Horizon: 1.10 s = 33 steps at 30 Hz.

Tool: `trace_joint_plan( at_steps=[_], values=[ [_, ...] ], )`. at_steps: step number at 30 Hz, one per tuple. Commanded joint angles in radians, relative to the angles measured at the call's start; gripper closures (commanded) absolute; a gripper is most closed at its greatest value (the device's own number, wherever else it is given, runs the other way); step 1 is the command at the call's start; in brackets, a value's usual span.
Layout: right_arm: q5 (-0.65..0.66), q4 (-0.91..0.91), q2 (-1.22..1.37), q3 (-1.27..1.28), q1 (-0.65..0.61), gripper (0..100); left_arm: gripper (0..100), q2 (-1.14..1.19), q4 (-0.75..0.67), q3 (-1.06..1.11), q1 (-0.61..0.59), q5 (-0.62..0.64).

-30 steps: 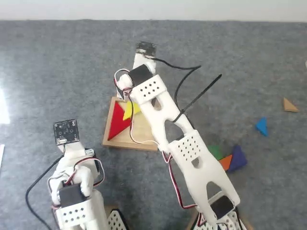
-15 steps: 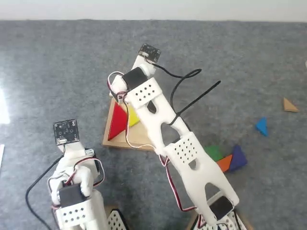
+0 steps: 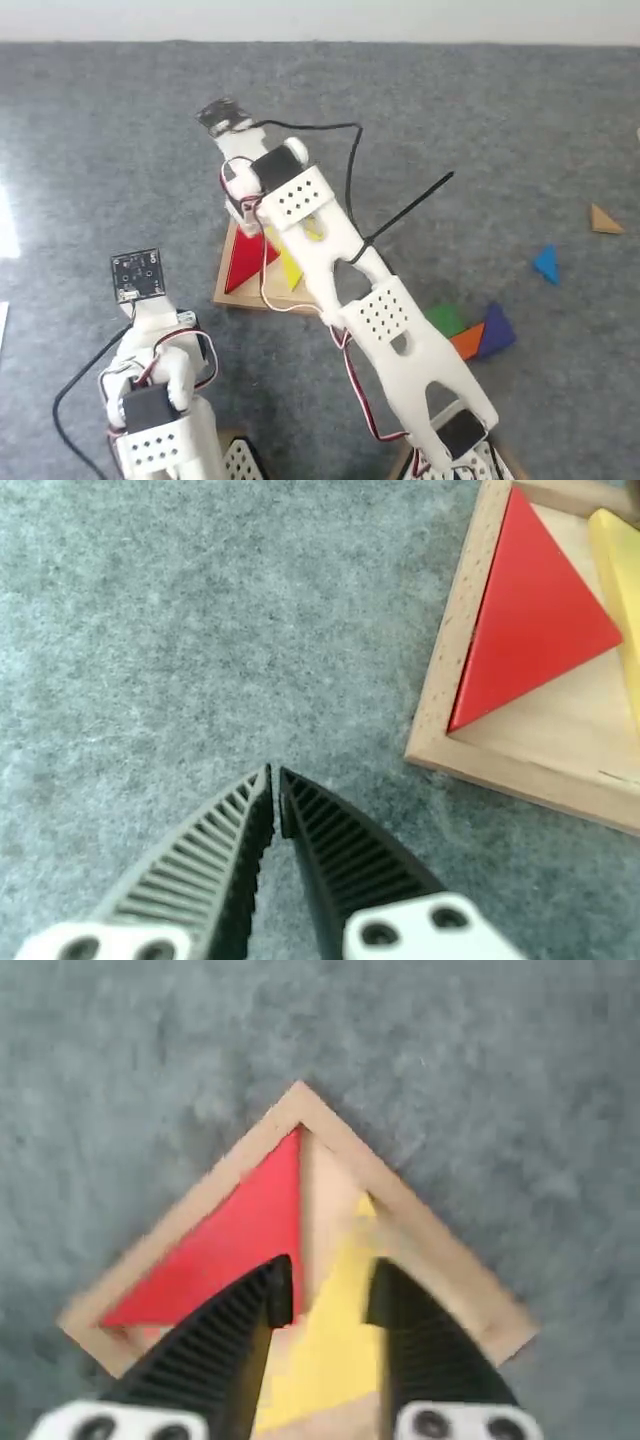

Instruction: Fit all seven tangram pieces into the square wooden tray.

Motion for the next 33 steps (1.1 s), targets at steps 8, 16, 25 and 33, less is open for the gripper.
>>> trace_joint_plan(
  at_steps=[8, 16, 25, 33],
  values=[
    [-0.026, 0.042, -0.245, 0.43, 0.027, 85.1, 99, -0.017, 0.008, -0.007, -0.002, -0.005],
    [-0.16, -0.016, -0.328, 0.594, 0.013, 70.5, 99, -0.017, 0.008, -0.007, -0.002, -0.005],
    [-0.229, -0.105, -0.303, 0.595, -0.018, 61.8, 99, -0.017, 0.008, -0.007, -0.002, -0.005],
    [-0.348, -0.111, -0.275, 0.594, -0.035, 61.9, 99, -0.017, 0.008, -0.007, -0.002, -0.005]
  ],
)
